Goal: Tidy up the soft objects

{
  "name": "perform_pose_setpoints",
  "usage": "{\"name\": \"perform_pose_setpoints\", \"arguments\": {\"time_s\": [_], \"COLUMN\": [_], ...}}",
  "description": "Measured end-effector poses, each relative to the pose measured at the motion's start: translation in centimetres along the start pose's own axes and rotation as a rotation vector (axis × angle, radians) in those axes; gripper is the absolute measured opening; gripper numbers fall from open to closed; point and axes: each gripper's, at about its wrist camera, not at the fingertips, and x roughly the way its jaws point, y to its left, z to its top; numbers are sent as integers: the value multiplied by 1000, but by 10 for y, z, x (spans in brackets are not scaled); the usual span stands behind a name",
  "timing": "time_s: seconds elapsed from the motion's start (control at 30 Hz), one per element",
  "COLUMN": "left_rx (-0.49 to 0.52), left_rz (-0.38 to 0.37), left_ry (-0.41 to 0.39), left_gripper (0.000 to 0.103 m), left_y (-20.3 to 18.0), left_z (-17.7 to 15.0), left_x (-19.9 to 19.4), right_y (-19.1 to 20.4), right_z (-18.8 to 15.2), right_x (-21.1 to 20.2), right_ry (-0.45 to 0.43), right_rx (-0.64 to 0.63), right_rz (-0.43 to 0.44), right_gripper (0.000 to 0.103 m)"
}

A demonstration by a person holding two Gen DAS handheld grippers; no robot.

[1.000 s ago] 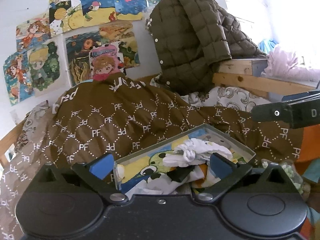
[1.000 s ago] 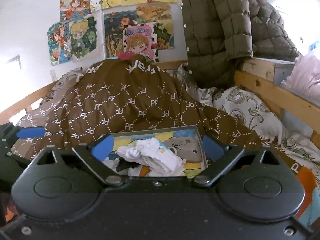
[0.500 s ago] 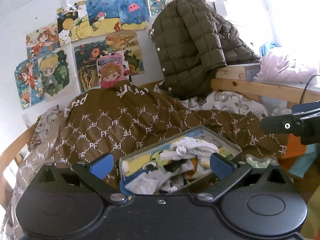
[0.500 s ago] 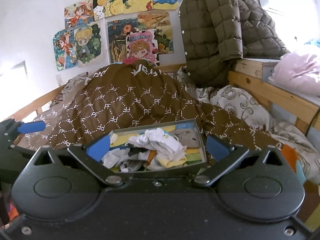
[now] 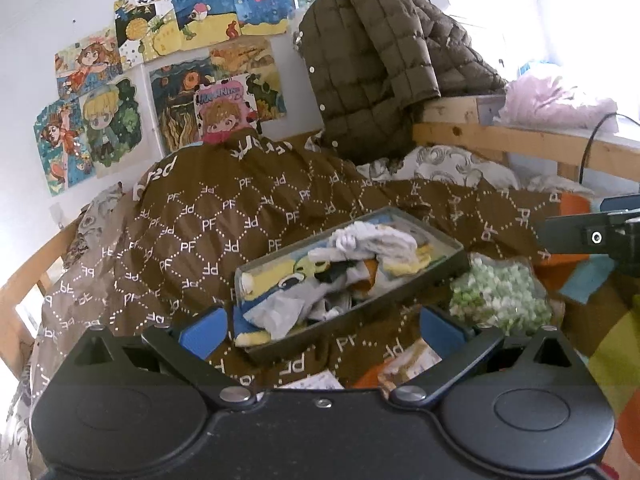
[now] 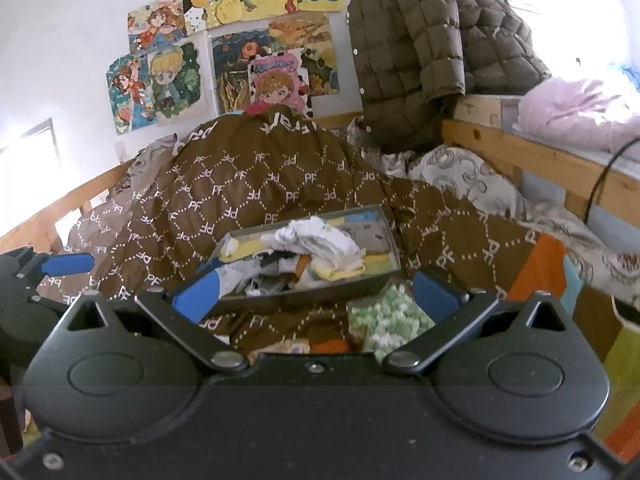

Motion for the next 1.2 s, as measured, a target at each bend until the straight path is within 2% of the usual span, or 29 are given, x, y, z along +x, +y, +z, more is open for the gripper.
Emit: {"name": "perform_pose_setpoints", "arguments": {"time_s": [0.37, 1.2], "left_rx": [-3, -46], "left_rz": [2, 16], "left_ry": [79, 176], "left_gripper": [102, 102], "left_y": [-4, -4], "left_z": [-25, -57], "left_x": [0, -4], "right_y": [-1, 5], "right_z": [-27, -72], "right_x": [-11, -20], "right_ry": [26, 76], "right_rx": [10, 6], "right_rz": [-24, -35], "right_gripper": [102, 102]}}
